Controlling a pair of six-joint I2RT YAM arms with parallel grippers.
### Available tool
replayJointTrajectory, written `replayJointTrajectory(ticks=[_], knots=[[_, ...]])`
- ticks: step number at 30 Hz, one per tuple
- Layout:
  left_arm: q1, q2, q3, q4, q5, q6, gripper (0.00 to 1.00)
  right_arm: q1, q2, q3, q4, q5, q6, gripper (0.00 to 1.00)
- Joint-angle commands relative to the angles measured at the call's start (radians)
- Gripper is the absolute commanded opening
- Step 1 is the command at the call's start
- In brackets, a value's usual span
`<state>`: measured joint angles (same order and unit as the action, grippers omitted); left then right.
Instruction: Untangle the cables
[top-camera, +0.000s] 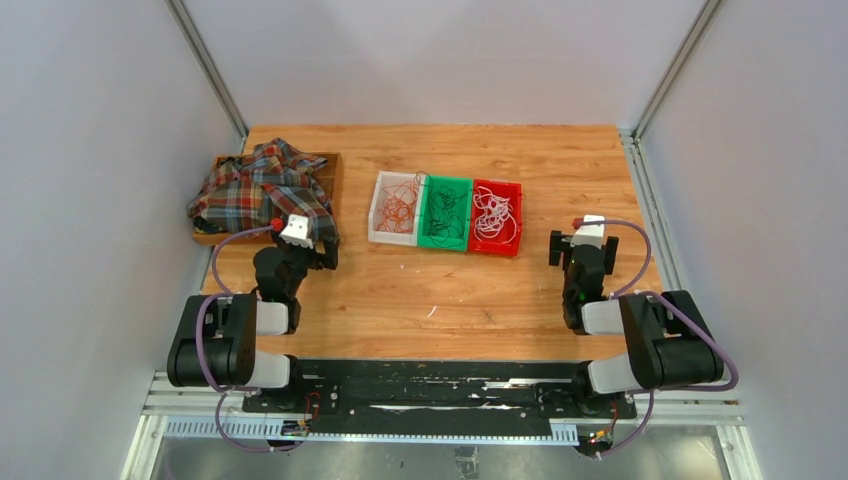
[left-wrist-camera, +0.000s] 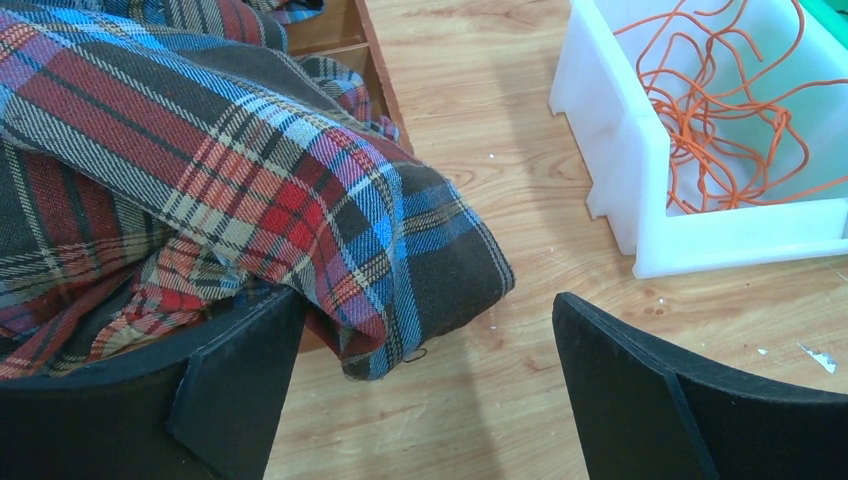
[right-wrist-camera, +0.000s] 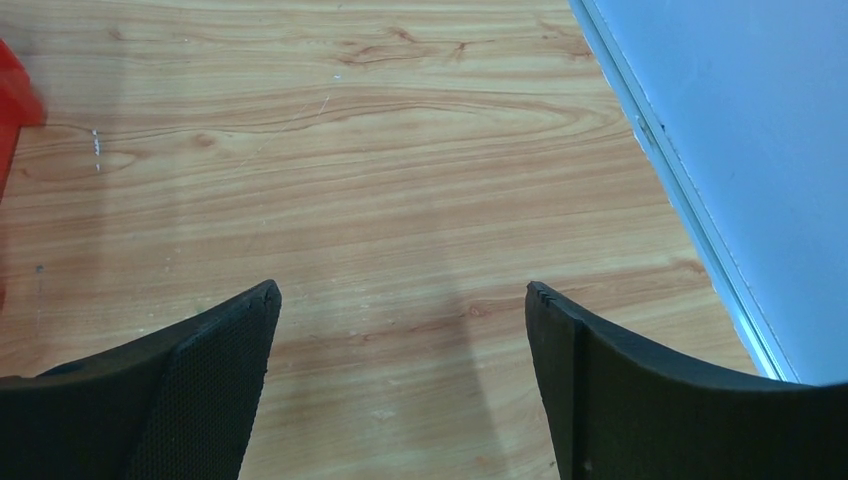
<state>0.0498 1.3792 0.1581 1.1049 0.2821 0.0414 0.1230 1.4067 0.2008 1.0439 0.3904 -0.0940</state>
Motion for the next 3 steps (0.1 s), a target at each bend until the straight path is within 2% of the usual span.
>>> replayJointTrajectory(ticks=[1,3], knots=[[-0.004,0.0,0.012,0.043,-0.015,0.01,0.98,-0.014,0.008,0.011,0.019,-0.011,0.005,0.91],[-0.004,0.0,0.012,0.043,-0.014,0.01,0.98,-0.015,0.006,0.008,0.021,-0.009,0.004,0.91]])
